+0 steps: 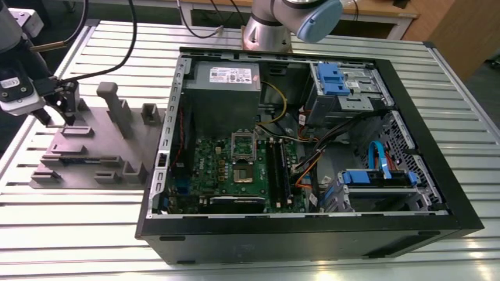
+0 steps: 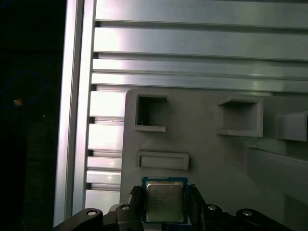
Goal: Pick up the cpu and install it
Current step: 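Pick up the cpu and move it towards the insertion slot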
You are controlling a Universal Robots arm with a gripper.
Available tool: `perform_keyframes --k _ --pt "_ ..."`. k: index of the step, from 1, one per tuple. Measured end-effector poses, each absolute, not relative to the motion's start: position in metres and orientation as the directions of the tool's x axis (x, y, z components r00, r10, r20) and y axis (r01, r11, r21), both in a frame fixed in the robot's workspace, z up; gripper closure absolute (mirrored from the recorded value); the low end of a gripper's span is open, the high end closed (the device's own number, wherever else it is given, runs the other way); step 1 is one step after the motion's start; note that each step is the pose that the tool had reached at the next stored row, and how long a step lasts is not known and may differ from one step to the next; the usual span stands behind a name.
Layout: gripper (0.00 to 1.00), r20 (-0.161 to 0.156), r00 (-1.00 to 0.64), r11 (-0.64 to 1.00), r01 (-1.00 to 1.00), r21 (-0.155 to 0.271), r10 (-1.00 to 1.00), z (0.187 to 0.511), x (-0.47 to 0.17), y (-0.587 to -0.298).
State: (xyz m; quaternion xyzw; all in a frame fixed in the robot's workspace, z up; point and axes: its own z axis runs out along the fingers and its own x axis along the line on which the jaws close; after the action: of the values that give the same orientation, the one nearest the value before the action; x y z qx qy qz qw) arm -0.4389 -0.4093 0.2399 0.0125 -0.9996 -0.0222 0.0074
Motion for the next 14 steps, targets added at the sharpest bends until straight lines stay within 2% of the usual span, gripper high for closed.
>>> perform_keyframes --k 14 --pt "0.53 0.014 -1.0 0.999 -0.025 0.045 -0.025 0.2449 -0.4389 -0.4093"
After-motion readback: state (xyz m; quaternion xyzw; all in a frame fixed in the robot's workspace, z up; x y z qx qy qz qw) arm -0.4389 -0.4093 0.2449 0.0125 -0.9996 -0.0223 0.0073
